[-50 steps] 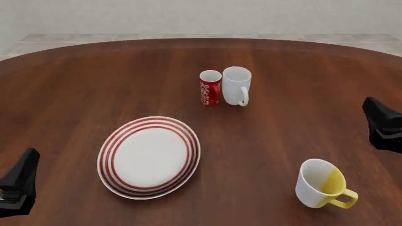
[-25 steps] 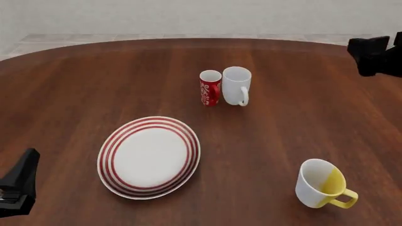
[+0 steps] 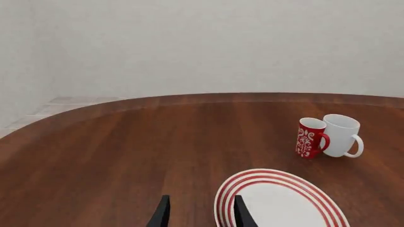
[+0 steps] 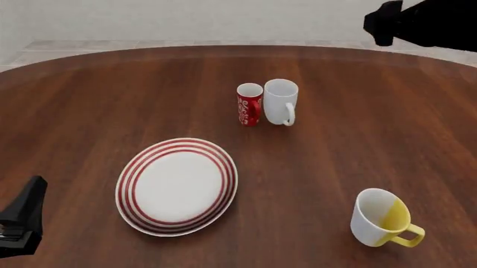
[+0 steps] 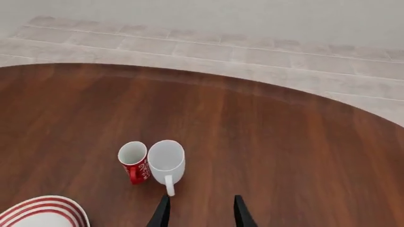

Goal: Pick up the red mug and put it on the plate

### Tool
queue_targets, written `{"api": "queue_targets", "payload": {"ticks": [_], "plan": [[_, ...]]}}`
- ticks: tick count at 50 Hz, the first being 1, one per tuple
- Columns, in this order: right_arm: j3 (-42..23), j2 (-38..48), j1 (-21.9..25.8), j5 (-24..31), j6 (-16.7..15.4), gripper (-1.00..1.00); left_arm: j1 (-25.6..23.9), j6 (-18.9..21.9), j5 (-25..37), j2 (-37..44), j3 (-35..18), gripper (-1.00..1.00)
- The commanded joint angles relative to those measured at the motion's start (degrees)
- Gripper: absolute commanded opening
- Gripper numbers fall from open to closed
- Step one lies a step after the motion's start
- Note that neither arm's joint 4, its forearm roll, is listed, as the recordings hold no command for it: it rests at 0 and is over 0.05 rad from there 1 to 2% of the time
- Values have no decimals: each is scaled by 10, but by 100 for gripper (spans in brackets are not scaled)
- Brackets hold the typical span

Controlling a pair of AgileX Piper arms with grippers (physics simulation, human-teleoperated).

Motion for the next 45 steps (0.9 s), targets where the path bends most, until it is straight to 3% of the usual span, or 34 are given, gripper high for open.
{"api": "queue_targets", "payload": {"ticks": [1,12,25,45], "plan": [[-78,82,22,16,6,100,0,0,0,0,0,100],[-134,165,44,15,23,100,0,0,0,0,0,100],[-201,239,69,27,21,100,0,0,0,0,0,100],[-262,309,102,37,39,100,0,0,0,0,0,100]]}}
